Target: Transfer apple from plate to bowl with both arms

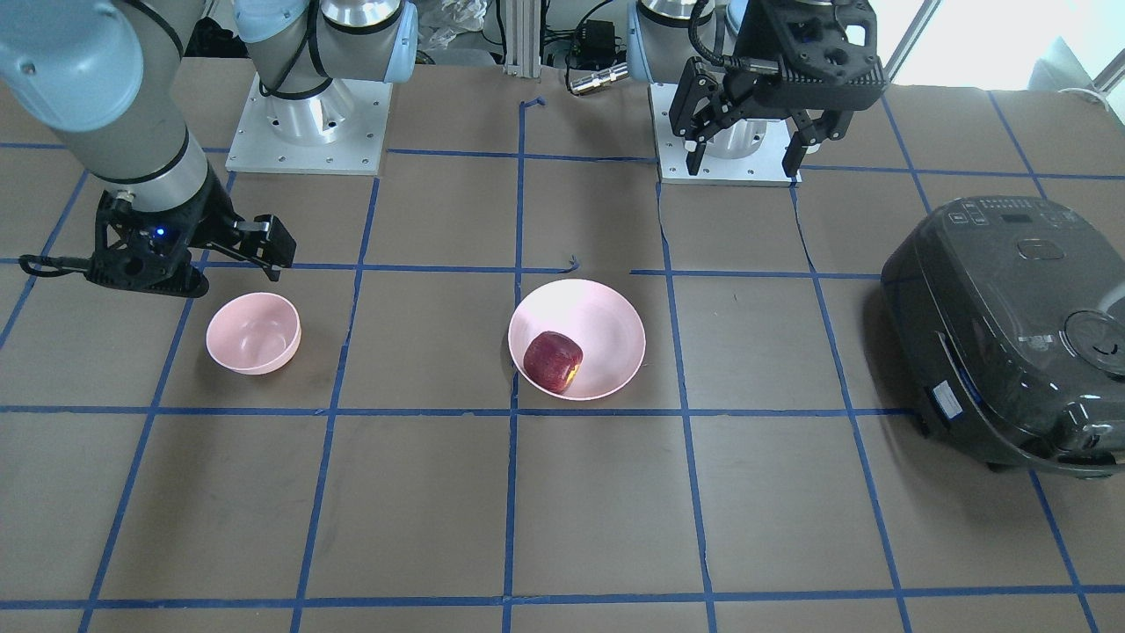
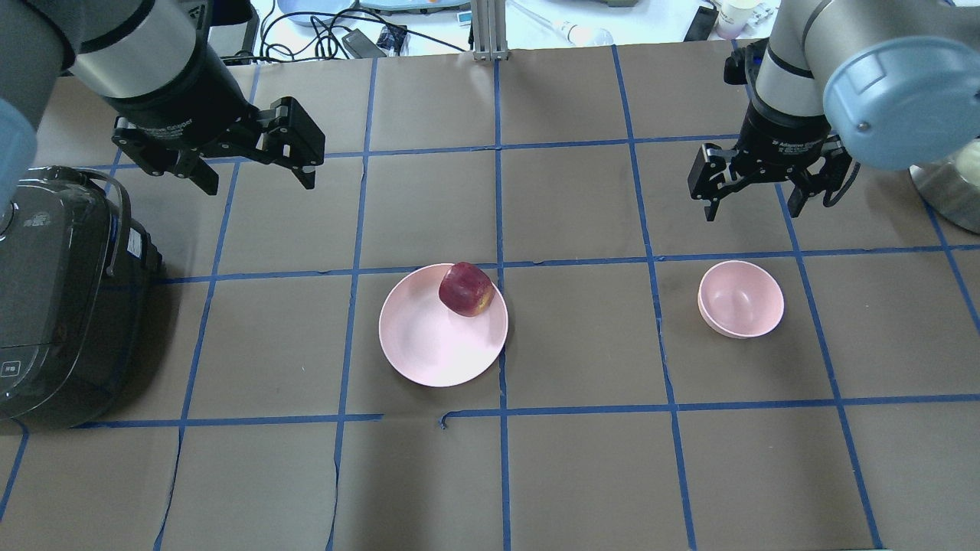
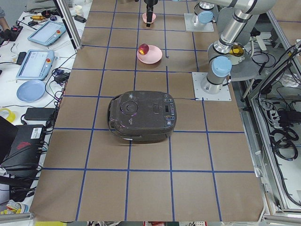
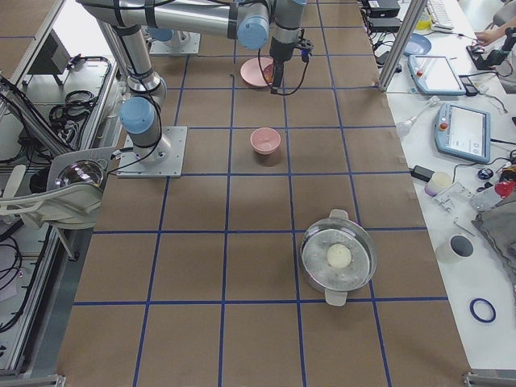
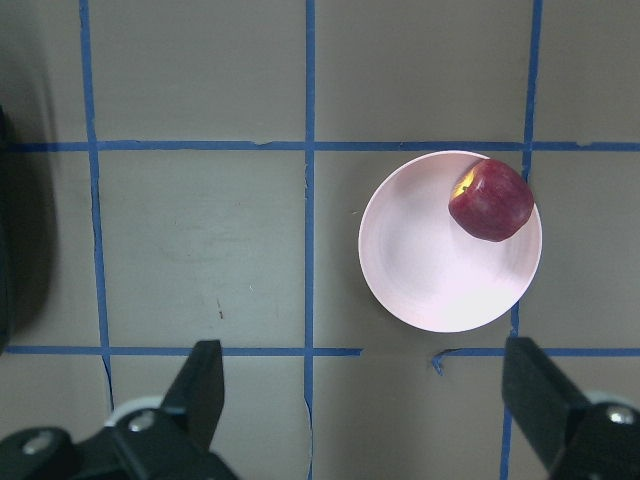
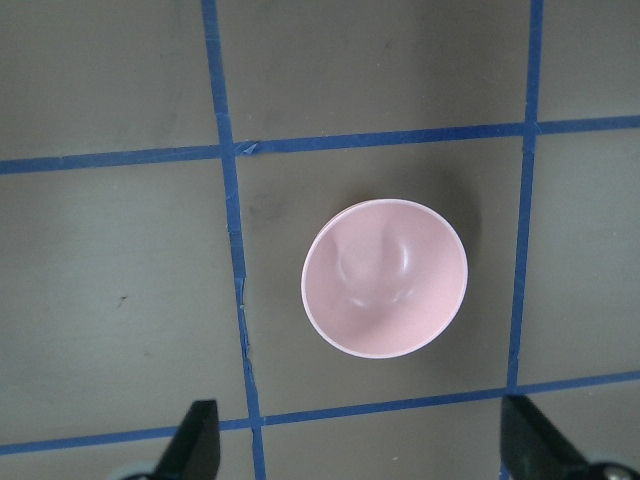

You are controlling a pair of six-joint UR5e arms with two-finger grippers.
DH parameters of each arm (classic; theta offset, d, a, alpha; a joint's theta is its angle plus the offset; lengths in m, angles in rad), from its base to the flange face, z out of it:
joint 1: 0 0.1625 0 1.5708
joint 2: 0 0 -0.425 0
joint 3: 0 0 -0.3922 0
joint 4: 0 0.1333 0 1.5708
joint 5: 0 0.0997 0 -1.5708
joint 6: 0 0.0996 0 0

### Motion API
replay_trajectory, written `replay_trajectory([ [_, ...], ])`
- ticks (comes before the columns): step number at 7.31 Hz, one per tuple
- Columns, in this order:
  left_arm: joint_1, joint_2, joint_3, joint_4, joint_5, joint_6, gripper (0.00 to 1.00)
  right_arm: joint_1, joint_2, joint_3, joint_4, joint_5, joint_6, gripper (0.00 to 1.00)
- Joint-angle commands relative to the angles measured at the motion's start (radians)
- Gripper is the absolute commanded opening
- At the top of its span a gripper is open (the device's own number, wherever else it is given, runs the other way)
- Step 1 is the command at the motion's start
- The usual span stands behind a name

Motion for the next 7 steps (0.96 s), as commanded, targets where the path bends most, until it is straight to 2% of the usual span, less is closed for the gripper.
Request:
replay_trajectory([
  [1, -0.007, -0.001, 0.0, -0.003, -0.001, 0.0, 1.0, -0.148, 0.009, 0.147, -0.157, 0.06, -0.18, 1.0],
  [4, -0.004, -0.046, -0.006, 0.011, -0.012, -0.012, 1.0, -0.243, 0.02, 0.276, -0.295, 0.089, -0.334, 1.0],
  [5, -0.009, -0.095, -0.009, 0.058, -0.051, -0.06, 1.0, -0.262, 0.044, 0.314, -0.346, 0.089, -0.348, 1.0],
  [7, -0.1, -0.209, -0.016, 0.13, -0.04, -0.149, 1.0, -0.28, 0.099, 0.355, -0.427, 0.089, -0.343, 0.99],
])
